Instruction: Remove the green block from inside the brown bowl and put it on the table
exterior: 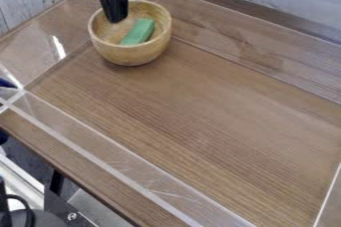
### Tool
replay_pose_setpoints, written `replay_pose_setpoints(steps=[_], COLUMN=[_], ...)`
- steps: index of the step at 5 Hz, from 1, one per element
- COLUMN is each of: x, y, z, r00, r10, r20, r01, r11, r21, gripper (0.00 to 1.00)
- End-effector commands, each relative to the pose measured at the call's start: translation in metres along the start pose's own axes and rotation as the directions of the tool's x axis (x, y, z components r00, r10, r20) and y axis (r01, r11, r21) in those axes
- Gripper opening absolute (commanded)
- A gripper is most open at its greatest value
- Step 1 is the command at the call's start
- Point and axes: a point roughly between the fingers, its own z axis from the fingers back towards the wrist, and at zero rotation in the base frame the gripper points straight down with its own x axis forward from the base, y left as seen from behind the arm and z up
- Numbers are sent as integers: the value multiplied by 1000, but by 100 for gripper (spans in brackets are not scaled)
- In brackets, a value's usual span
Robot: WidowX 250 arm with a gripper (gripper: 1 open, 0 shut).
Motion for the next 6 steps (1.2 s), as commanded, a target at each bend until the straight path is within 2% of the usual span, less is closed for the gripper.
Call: replay_pose_setpoints(steps=[1,2,3,4,5,6], x=[-3,-13,-24,-31,-45,-53], y=[-20,-46,-82,-125,-161,-197], z=[54,68,68,62,47,29], r00=[993,987,973,941,910,877], r10=[-49,-114,-210,-333,-414,-480], r20=[107,117,97,67,22,-7], r01=[48,115,211,334,415,480], r11=[999,993,977,942,910,877], r21=[14,0,-6,-11,-27,-34], gripper=[0,0,0,0,0,0])
